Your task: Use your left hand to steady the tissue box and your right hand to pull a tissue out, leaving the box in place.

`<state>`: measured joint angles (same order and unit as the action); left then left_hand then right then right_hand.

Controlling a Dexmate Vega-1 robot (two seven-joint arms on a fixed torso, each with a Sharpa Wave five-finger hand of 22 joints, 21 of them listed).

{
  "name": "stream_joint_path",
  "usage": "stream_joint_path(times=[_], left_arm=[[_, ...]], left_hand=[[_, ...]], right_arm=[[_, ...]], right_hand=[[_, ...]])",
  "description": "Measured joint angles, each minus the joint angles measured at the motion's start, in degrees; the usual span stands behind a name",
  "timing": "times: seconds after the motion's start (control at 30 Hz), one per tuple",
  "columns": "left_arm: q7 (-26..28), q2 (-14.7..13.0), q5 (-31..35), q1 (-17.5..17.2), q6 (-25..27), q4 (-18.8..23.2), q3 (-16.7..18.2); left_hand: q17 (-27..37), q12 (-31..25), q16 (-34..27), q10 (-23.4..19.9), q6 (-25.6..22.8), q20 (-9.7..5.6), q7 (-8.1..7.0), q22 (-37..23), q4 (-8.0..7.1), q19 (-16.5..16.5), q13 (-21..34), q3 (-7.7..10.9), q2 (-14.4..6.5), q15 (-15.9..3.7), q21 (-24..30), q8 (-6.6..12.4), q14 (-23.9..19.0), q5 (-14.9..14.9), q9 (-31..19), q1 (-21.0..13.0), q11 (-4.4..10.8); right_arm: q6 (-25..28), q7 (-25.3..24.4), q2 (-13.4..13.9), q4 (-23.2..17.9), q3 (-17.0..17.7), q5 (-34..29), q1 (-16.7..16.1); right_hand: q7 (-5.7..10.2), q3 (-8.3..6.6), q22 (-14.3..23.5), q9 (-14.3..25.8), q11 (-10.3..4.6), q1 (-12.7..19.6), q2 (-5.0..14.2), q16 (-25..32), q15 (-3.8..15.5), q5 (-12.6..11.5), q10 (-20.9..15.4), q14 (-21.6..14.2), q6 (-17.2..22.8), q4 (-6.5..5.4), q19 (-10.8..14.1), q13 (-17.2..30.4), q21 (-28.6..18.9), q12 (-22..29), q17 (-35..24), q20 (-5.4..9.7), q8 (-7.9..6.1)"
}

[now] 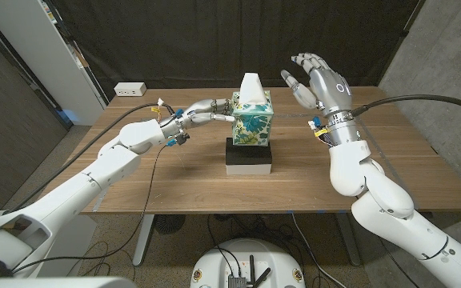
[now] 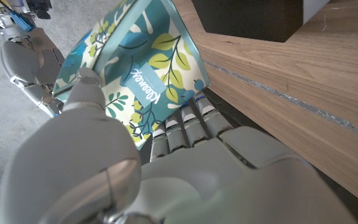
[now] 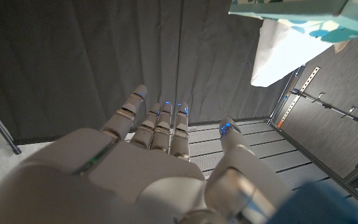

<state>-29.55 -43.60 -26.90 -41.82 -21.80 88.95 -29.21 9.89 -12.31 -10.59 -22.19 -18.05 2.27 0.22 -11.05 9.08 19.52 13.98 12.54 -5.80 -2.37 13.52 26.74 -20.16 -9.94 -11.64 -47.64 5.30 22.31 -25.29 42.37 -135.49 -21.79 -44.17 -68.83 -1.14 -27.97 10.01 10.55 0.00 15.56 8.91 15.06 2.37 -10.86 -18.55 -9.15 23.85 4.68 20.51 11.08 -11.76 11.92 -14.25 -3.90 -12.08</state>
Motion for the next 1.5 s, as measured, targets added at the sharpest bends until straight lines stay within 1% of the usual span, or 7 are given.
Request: stream_joint_path(times=[0.13,0.37,0.73,1.0,1.03,1.47,1.5], left_arm=[[0.0,0.1,0.1,0.1,0.1,0.1,-0.1],[0.1,0.1,0.2,0.2,0.2,0.2,-0.2],[0.5,0.0,0.4,0.0,0.6,0.8,-0.3],[0.5,-0.1,0.4,-0.2,0.6,1.2,-0.3],[0.7,-0.1,0.4,-0.2,0.6,1.2,-0.3],[0.9,-0.2,0.5,-0.4,0.8,1.6,-0.3],[1.0,-0.2,0.5,-0.5,0.9,1.6,-0.3]], left_hand=[[0.0,0.0,0.0,0.0,0.0,0.00,0.00,0.0,0.09,0.0,0.0,0.24,0.0,0.00,0.0,0.00,0.0,0.0,0.0,0.0,0.00],[0.0,0.0,0.0,0.0,0.0,0.00,0.00,0.0,0.09,0.0,0.0,0.24,-0.2,0.00,0.0,0.00,0.0,0.0,0.0,0.1,0.00],[0.0,0.0,0.0,0.0,0.0,0.00,0.00,0.0,0.08,0.0,0.0,0.25,-0.3,0.00,0.0,0.00,0.0,0.2,0.0,0.1,0.00],[0.0,0.0,0.0,0.0,0.0,0.00,0.00,0.0,0.01,0.0,0.0,0.32,-0.3,0.00,0.0,0.00,0.0,0.0,0.0,0.1,0.00],[0.0,0.0,0.0,0.0,0.0,0.00,0.00,0.0,0.01,0.0,0.0,0.32,-0.3,0.00,0.0,0.00,0.0,0.0,0.0,0.2,0.00],[0.0,0.0,0.0,0.0,0.0,0.00,0.00,0.0,0.09,0.0,0.0,0.41,-0.4,0.00,0.0,0.01,0.0,0.0,0.0,0.3,0.00],[0.0,0.0,0.0,0.0,0.0,0.00,0.00,0.0,0.11,0.0,0.0,0.58,-0.4,0.00,0.0,0.00,0.0,0.0,0.0,0.3,0.00]], right_arm=[[-0.5,1.3,0.2,0.0,0.0,0.0,0.6],[-1.1,3.7,0.4,-0.3,0.0,0.7,1.4],[-3.0,7.9,1.1,-1.1,0.5,3.8,3.3],[-3.9,12.3,1.1,-1.1,0.5,7.2,3.3],[-3.9,13.0,1.7,-1.8,0.7,7.8,5.4],[-3.5,19.7,2.9,-2.7,0.5,13.4,8.0],[-3.5,20.3,3.3,-3.0,0.4,14.1,8.7]], right_hand=[[-0.29,0.00,0.0,0.0,-0.31,0.0,0.00,0.0,0.00,0.0,-0.3,0.0,0.3,0.00,0.0,0.0,0.0,0.0,0.0,0.02,0.00],[0.41,0.24,0.0,0.0,-0.36,0.0,0.00,0.0,0.00,0.0,-0.3,0.0,1.0,0.23,-0.2,0.0,0.0,0.0,0.0,0.22,0.00],[0.41,0.23,0.0,0.0,-0.54,0.0,0.00,0.0,0.00,0.0,-0.1,0.0,1.0,0.23,-0.2,0.0,0.0,-0.3,0.0,0.22,0.00],[0.72,0.23,0.0,0.0,-0.75,0.0,0.00,0.0,-0.22,0.0,0.1,0.2,1.3,0.23,-0.2,0.0,0.0,-0.3,0.0,0.22,0.00],[0.72,0.23,0.0,0.0,-0.84,0.0,0.00,0.0,-0.22,0.0,0.2,0.2,1.3,0.23,-0.2,0.0,0.0,-0.3,0.0,0.22,0.00],[0.22,0.23,0.0,0.0,-0.63,0.0,0.02,0.0,-0.01,0.0,0.4,0.4,2.3,0.23,-0.4,0.0,0.0,-0.5,0.0,0.00,0.00],[0.41,0.26,0.0,0.0,-0.63,-0.6,0.56,0.0,-0.01,0.0,0.4,0.4,2.5,0.25,-0.4,0.0,0.0,-0.5,0.0,0.00,0.00]])
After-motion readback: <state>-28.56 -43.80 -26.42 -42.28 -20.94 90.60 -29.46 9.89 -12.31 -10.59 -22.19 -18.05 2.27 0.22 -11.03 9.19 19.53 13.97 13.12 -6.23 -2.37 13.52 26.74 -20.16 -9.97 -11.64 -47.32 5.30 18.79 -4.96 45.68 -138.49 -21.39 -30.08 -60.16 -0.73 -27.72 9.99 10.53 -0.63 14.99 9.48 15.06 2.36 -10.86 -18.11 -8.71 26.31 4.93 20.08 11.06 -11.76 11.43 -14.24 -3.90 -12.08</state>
